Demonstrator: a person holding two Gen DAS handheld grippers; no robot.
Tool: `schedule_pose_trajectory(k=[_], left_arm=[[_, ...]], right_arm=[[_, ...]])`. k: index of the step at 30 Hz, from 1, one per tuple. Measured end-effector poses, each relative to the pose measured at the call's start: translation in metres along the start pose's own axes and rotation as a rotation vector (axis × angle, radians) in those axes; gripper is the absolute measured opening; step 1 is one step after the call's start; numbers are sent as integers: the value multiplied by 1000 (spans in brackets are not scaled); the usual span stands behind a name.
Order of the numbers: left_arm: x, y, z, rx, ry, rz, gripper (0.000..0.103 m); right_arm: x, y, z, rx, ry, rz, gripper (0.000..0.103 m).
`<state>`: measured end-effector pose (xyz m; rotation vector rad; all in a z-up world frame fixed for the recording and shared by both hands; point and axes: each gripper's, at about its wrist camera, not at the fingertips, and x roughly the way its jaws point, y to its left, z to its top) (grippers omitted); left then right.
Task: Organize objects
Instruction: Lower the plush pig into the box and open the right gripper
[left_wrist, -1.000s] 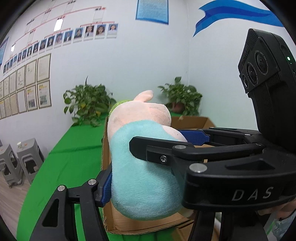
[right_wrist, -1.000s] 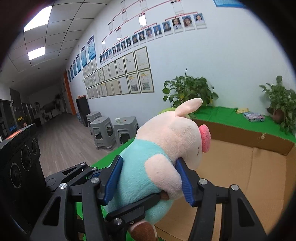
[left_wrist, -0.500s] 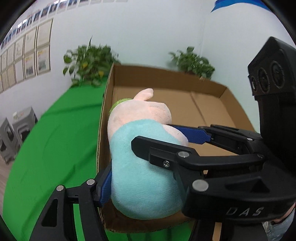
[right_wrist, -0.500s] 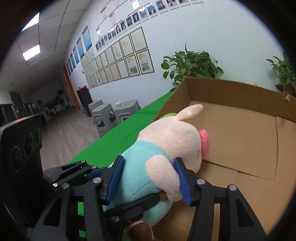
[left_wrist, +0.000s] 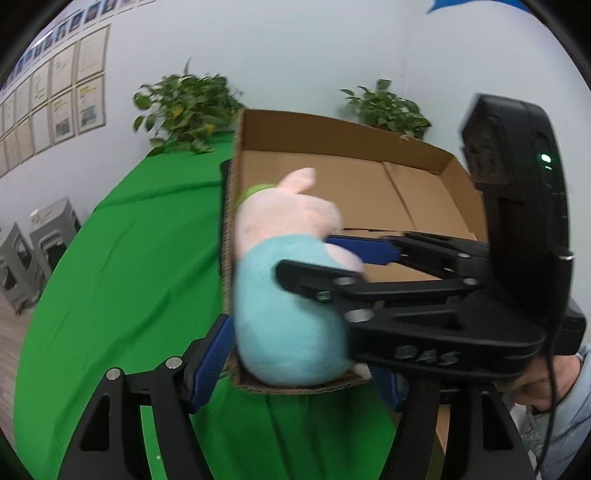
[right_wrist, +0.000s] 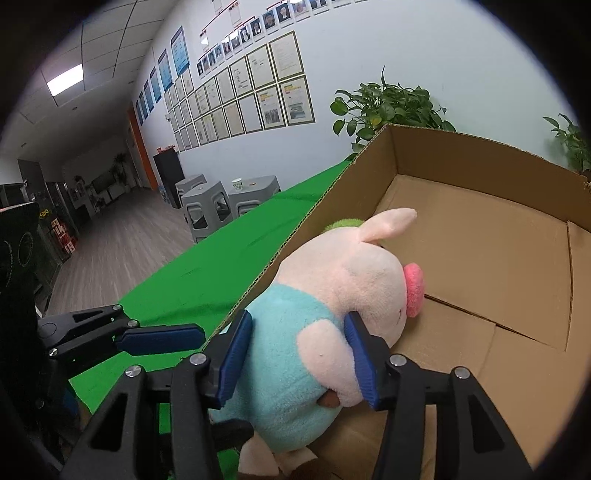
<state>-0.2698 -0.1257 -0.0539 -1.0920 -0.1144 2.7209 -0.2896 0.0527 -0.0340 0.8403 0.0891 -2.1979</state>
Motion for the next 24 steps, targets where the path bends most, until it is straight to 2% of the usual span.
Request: schedule_pose_trajectory(k=[2,4,6,11,13,18,24], left_arm=[[-1,13,1,-33,1,-9,66],[-7,15,-8,-46,2,2,66],[-5,21,-12,-51,19,-7,67],[5,38,-13,-83,58,-94,67],[11,41,-13,-96,69,-121,62],[9,48,-16,-104,67,-118,54],[2,41,-18,-82,66,-105,49]], right_arm=[[-3,-4,0,33,14,13,59],[-2,-9,1,75,41,19,73],[-4,-13,1,131,65,50,78],[-2,-19,-6,232,133,31,79],[-1,-17,-9,224,139,4,78],[0,-9,-8,178,87,-35,64],[7,3,-1,101,61,-65,62]])
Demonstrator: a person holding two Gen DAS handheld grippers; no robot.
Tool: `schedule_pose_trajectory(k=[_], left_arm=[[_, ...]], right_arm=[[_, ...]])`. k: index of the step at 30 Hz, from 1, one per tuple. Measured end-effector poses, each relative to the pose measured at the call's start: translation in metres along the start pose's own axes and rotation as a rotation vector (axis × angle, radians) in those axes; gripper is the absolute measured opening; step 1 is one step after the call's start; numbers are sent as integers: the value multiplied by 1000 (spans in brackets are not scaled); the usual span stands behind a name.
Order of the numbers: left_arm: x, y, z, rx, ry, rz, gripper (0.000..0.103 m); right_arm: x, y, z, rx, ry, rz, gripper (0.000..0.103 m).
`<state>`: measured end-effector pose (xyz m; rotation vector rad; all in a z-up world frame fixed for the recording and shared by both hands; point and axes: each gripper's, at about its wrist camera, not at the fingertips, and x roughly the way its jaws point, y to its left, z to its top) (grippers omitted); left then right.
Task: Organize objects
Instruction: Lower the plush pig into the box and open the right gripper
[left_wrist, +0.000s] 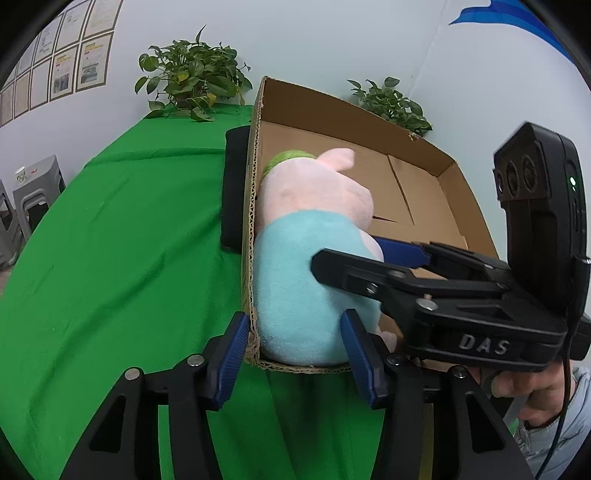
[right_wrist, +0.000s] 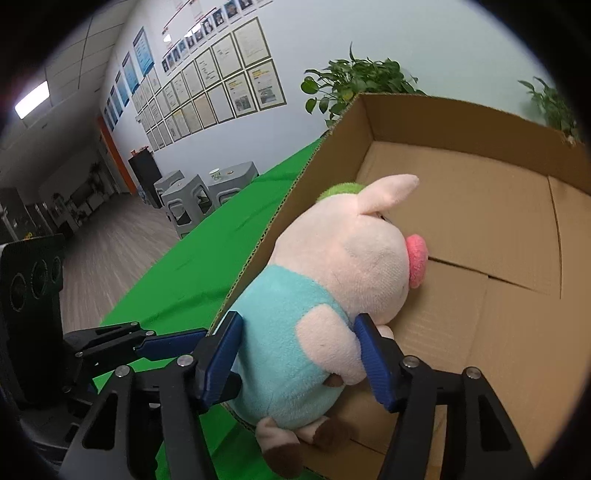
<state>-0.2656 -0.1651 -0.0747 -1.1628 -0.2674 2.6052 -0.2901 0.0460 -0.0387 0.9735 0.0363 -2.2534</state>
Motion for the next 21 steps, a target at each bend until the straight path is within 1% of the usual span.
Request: schedule_pose_trajectory(k=[2,3,6,10,12,14,15,16,17,18,19,21], left_arm=[[1,-3,0,14,1,5,49],[0,-4,0,17,3,5,49],[-2,-10,-3,42,6,12,49],[-6,-12,-7,64,-1,46,49],[-13,-16,-9,80,-25,73,49],[-25,-22,-12,102,-66,116,50],[-30,-26,-13,113,-82,134,55],[-37,-30,-15,124,-107,163,70],[-46,-35,-17,128,-141,200,80],[-54,-38,-19,129,-181,230,95],[-65,-44,-22,131,-235,250,103],[-79,-54,-27,135,-281,252,103]], right_arm=[[1,-2,2,1,-9,2,63],[1,-2,2,0,-12,2,65],[1,1,-1,-11,-25,17,83],[-11,7,-2,-44,-53,-36,83],[-26,11,-2,-69,-90,-77,84],[-47,13,-5,-92,-136,-128,86],[-55,13,-6,-93,-158,-150,86],[-66,12,-9,-86,-182,-179,87],[-78,12,-13,-74,-206,-225,87],[-87,14,-16,-65,-227,-267,89],[-99,15,-21,-58,-254,-298,94],[-122,17,-34,-44,-301,-336,102]])
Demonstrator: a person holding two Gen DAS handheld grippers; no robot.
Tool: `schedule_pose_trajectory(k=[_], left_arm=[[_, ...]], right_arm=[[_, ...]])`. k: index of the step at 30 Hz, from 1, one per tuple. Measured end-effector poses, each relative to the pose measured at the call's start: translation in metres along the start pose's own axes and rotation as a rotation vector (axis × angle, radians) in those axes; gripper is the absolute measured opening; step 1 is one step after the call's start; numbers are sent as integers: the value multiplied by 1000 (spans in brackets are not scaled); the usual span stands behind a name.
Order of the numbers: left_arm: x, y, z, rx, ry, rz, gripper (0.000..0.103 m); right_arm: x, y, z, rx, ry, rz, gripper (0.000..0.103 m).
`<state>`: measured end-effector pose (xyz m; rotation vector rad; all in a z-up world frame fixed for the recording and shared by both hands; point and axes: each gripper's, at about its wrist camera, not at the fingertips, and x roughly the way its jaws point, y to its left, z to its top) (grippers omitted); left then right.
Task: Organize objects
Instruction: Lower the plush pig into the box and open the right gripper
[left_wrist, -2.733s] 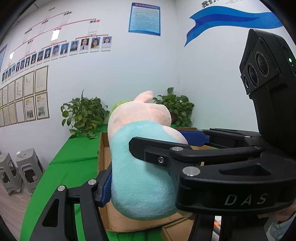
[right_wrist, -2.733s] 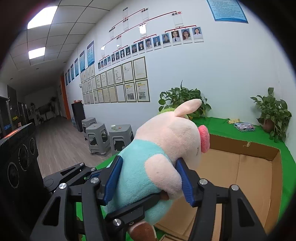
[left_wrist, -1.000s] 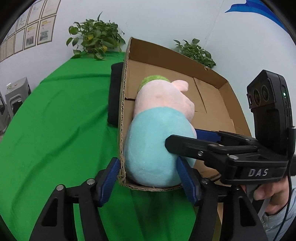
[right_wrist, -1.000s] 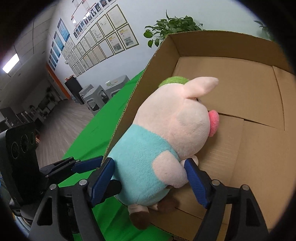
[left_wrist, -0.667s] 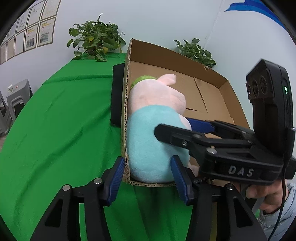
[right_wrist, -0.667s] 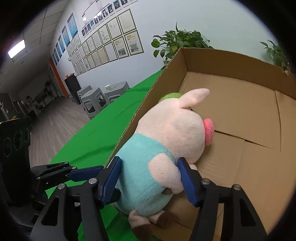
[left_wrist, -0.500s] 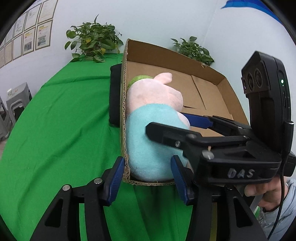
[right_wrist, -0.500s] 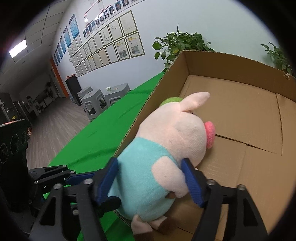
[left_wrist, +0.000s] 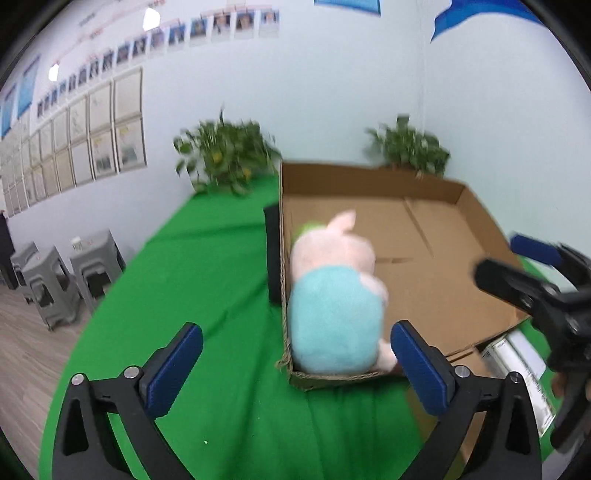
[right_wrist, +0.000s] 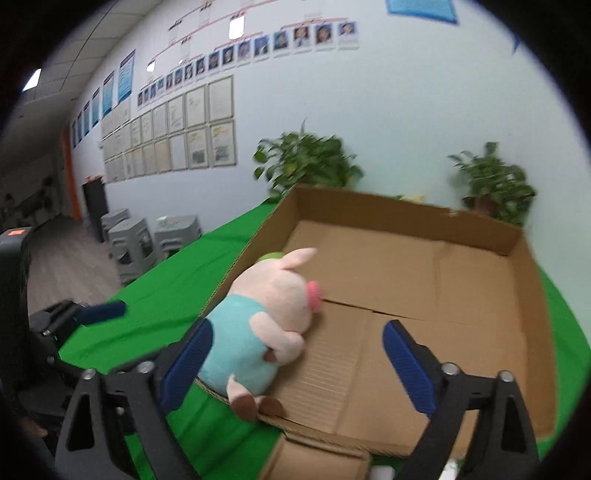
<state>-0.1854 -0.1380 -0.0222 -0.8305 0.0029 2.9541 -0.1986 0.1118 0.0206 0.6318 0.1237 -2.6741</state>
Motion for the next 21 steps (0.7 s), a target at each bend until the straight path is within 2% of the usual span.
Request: schedule_pose_trajectory(k=[8,12,17,21], left_arm=[[-53,-37,-4,0,-59,-60,103],[-72,-57,-15,-1,-27,-110,103],[-89,-85,-37,9,33,-158,103],[-99,-103,-55,27,66,-173,102]], right_arm=[[-66,-17,-34,42,-36,-61,102],[-87,-19,-52,39,-26,-75,102],[-105,-28,-82,95,25,-72,102],[-111,-30,-96,116,52,-66,102]])
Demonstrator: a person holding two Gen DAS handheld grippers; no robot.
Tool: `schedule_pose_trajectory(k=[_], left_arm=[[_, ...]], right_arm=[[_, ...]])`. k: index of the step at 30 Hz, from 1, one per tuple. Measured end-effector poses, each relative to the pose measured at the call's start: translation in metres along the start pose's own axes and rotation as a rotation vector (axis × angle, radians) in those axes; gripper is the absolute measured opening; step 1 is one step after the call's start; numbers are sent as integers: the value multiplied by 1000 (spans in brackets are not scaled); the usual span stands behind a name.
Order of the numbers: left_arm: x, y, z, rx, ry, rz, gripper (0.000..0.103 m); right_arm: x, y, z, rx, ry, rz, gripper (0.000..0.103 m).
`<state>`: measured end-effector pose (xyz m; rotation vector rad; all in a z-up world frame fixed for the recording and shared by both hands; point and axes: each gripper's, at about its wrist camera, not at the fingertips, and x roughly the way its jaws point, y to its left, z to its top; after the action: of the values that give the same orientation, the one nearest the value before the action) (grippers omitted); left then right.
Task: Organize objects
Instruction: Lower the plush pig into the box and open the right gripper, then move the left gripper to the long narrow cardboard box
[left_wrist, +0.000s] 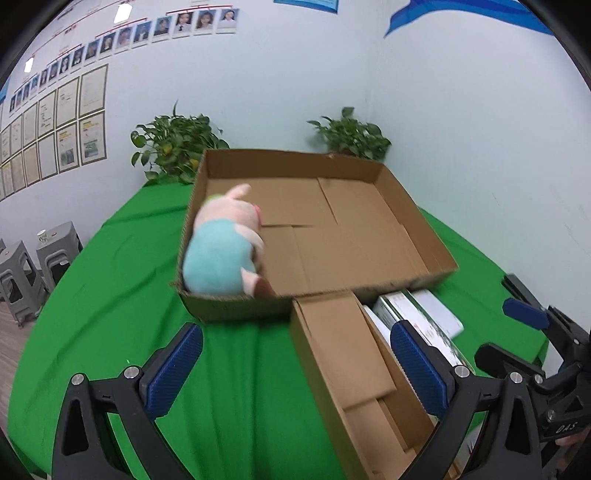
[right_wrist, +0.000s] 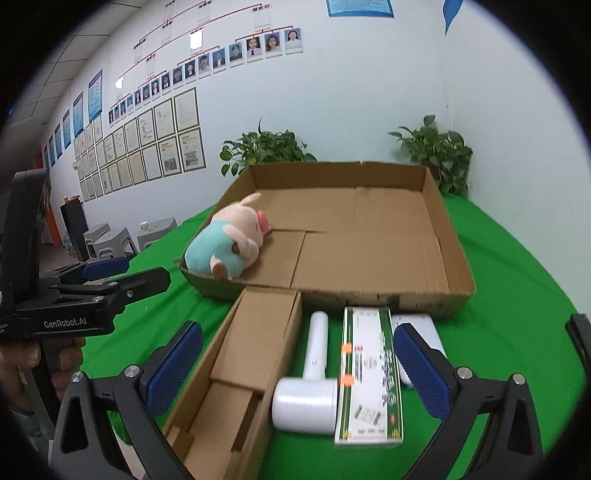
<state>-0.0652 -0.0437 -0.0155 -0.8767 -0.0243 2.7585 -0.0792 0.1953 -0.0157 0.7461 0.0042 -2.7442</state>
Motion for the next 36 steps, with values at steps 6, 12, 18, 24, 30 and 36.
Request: schedule_pose_trajectory(k=[6,12,18,24,30,36], left_arm=[[-22,-18,-4,24,-66,22,101],[-40,-17,8,25,-151,63,76],[-42,-11,8,1,-150,75,3],[-42,-6,4,-43,-183,102,103],[-35,-1,-5,-88,-157,66,102],[-17,0,-16,-84,-81,18,102]], right_arm=[[-22,-2,4,-8,-72,-35,102],[-29,6,9,-63,-129,-60,83],[-19,3,1,-53,-75,-82,9],[-23,-3,2,-25,-93,-49,102],[-17,-3,-1,-27,-66,-36,102],[-9,-1,-17,-30,-3,26,102]])
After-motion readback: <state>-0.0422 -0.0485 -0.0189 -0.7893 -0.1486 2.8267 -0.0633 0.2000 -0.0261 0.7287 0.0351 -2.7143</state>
